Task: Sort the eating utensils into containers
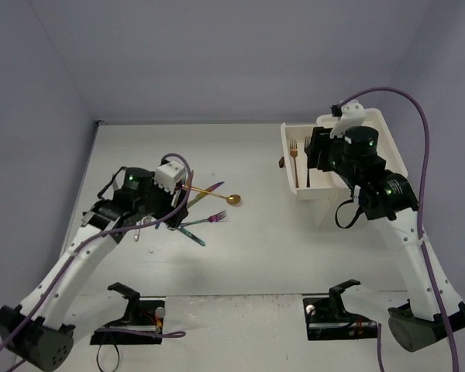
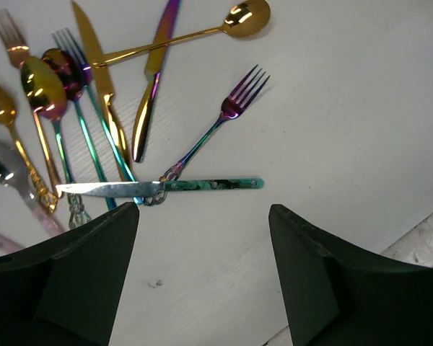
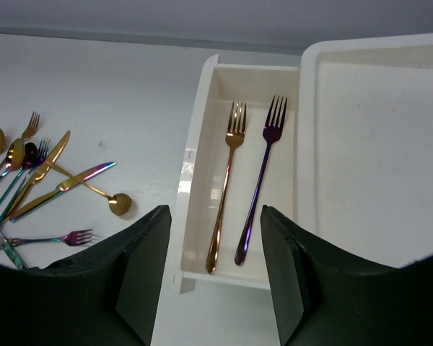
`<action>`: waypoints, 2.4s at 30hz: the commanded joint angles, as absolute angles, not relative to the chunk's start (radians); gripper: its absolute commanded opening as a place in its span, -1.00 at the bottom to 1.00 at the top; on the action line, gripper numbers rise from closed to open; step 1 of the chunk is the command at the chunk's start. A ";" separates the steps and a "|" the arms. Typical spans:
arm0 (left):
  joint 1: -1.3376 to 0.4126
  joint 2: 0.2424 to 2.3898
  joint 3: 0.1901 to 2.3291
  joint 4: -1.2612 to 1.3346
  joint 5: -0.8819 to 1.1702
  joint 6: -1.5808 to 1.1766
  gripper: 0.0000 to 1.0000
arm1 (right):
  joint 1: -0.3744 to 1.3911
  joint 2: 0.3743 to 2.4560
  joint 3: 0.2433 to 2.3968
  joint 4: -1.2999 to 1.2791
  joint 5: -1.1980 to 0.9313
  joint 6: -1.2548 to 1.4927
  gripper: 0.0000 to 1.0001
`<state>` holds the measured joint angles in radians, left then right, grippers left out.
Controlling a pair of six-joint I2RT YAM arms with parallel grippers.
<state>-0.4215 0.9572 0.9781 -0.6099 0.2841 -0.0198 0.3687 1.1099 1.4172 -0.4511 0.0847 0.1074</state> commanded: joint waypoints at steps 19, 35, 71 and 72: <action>-0.603 1.706 1.258 -0.614 0.239 0.338 0.18 | 0.373 0.891 1.185 -0.414 -0.072 0.112 0.14; -0.603 1.883 1.295 -0.701 0.176 0.372 -0.31 | 0.373 0.864 1.160 -0.414 -0.066 0.106 0.16; -0.482 1.479 1.437 -0.252 0.125 -0.225 -1.00 | 0.377 0.898 1.212 -0.373 -0.222 0.206 0.30; -0.482 1.427 1.415 -0.212 0.135 -0.368 -1.00 | 0.381 0.907 1.204 -0.327 -0.258 0.234 0.31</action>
<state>-0.4885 1.5602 1.4554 -0.4181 0.1295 0.0020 0.3687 0.8649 1.1721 -0.4632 -0.1629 0.1632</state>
